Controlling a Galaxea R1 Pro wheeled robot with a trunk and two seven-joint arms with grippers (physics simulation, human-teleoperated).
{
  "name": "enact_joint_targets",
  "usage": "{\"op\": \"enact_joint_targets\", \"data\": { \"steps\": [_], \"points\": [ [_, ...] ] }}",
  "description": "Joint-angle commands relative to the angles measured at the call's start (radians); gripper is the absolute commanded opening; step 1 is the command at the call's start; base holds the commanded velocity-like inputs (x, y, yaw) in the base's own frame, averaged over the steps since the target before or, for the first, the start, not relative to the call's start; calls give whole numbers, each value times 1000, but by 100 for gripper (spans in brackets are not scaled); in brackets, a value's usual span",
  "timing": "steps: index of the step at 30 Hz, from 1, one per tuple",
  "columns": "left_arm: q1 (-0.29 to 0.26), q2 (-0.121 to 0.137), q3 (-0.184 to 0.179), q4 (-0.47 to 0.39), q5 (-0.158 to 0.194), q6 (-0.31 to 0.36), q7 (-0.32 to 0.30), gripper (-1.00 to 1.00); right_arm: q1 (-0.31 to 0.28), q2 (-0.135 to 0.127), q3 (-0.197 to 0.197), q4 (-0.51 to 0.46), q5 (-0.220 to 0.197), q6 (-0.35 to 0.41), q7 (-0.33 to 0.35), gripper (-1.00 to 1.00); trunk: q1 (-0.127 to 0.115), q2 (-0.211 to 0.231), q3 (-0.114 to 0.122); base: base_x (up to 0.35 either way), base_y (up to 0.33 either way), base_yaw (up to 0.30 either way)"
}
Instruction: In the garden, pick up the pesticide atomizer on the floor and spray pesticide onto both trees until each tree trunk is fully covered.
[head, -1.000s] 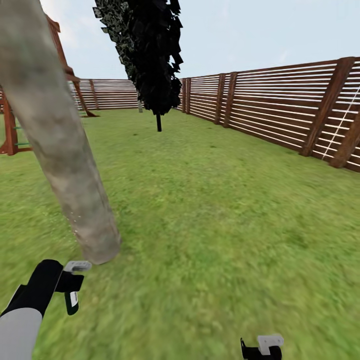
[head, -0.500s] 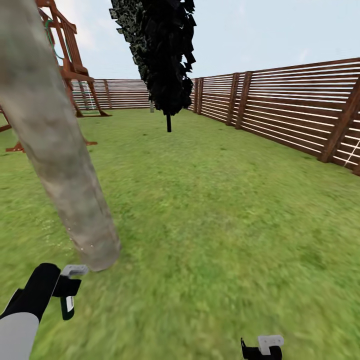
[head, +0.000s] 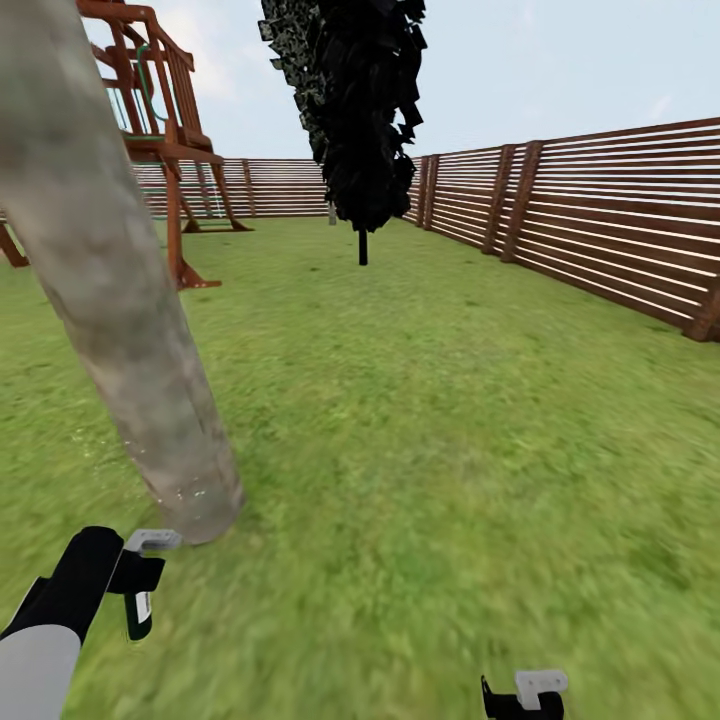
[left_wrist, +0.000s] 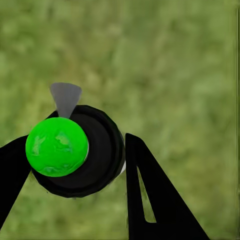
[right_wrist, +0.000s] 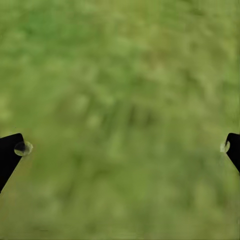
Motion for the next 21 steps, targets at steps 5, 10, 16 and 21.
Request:
{"op": "enact_joint_targets", "data": {
  "steps": [5,10,16,21],
  "points": [
    [0,3,0,0,-3,0,0,-100,0,0,0,0,0,1,0,100,0,0,0,317,-39,5],
    [0,-7,0,2,1,0,0,-100,0,0,0,0,0,1,0,100,0,0,0,104,-1,93],
    [-12,-74,-40,0,-3,4,2,-100,0,0,-1,0,0,0,0,100,0,0,0,2,0,270],
    [-8,33,-29,1,5,6,-1,-100,0,-1,-1,-1,0,0,0,100,0,0,0,0,0,134]
  ]
}}
